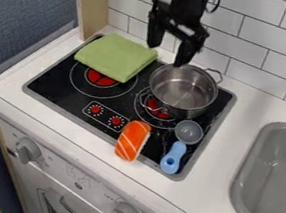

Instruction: Move the silver pot to the bottom left burner

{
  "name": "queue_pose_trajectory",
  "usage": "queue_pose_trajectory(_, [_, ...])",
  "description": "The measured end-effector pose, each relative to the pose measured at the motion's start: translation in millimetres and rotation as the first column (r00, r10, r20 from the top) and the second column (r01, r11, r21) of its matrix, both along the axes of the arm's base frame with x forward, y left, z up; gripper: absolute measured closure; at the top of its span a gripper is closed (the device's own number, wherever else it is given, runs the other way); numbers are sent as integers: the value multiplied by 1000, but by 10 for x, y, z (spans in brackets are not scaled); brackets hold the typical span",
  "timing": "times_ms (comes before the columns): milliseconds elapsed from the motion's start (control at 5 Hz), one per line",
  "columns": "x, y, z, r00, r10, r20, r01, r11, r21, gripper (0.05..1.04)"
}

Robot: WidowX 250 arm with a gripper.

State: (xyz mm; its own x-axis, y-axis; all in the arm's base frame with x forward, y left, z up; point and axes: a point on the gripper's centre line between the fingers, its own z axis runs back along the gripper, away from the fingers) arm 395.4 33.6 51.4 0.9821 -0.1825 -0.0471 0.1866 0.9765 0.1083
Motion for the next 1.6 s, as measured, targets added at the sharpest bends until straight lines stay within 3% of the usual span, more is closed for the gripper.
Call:
queue_pose_trajectory(400, [-30, -41, -327, 998, -15, -63, 13, 999, -29, 133])
queue_pose_trajectory(800, [14, -68, -385, 998, -32, -57, 29, 999, -40, 713])
queue_pose_trajectory(1000, [15, -92, -384, 998, -35, -57, 32, 998, -56, 909])
queue_pose_trajectory(1200, [29, -124, -347, 999, -33, -31, 30, 996, -90, 989])
queue_pose_trajectory(1400, [-22, -52, -33, 998, 12, 58, -3, 989, -147, 1005])
queue_pose_trajectory(1600, [-328, 259, 270, 993, 26, 116, -4, 984, -181, 1007])
